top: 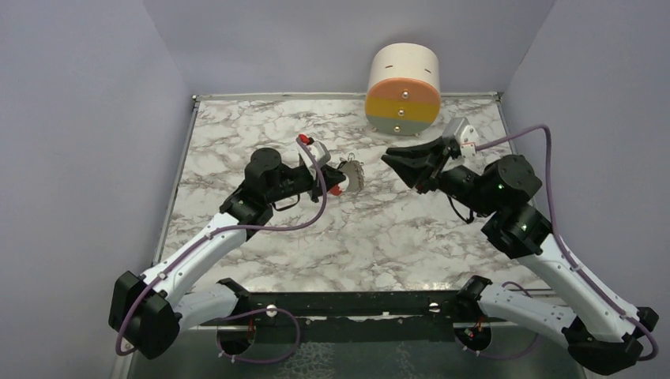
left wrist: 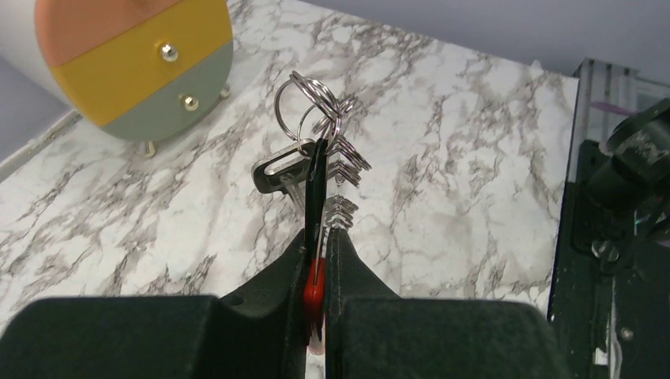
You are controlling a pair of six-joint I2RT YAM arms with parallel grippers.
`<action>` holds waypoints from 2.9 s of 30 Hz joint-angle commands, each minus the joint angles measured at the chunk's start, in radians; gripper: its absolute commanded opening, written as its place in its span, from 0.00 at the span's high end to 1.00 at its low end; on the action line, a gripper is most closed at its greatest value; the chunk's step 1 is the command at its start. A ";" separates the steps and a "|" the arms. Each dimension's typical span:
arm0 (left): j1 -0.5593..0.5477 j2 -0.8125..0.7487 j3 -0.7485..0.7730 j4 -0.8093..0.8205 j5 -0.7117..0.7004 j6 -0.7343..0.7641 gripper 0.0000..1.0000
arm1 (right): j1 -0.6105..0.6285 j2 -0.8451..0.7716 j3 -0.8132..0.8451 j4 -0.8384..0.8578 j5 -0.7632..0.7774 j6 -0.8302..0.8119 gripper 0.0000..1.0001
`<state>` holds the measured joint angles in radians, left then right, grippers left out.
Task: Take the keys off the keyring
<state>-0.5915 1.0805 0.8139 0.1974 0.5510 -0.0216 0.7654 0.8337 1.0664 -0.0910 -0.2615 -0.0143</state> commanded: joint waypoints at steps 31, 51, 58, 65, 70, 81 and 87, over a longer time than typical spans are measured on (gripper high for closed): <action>-0.017 0.148 0.214 -0.391 0.208 0.379 1.00 | 0.055 0.395 0.207 -0.332 -0.126 -0.025 0.80; -0.017 0.060 0.197 -0.423 0.246 0.413 1.00 | 0.064 0.398 0.186 -0.359 0.027 -0.038 0.81; -0.017 0.070 0.196 -0.426 0.273 0.414 1.00 | 0.064 0.413 0.207 -0.368 0.042 -0.048 0.78; -0.019 0.079 0.193 -0.427 0.293 0.418 1.00 | 0.064 0.419 0.211 -0.376 0.087 -0.057 0.77; -0.019 0.076 0.188 -0.434 0.293 0.426 1.00 | 0.064 0.427 0.211 -0.386 0.104 -0.059 0.75; -0.019 0.092 0.204 -0.430 0.253 0.409 1.00 | 0.064 0.396 0.207 -0.409 0.064 -0.053 0.73; -0.019 0.099 0.208 -0.429 0.232 0.397 1.00 | 0.064 0.375 0.208 -0.427 0.040 -0.051 0.68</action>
<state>-0.6052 1.1820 1.0000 -0.2703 0.7765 0.3779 0.8314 1.2335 1.2560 -0.4614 -0.2150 -0.0582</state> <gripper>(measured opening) 0.082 0.319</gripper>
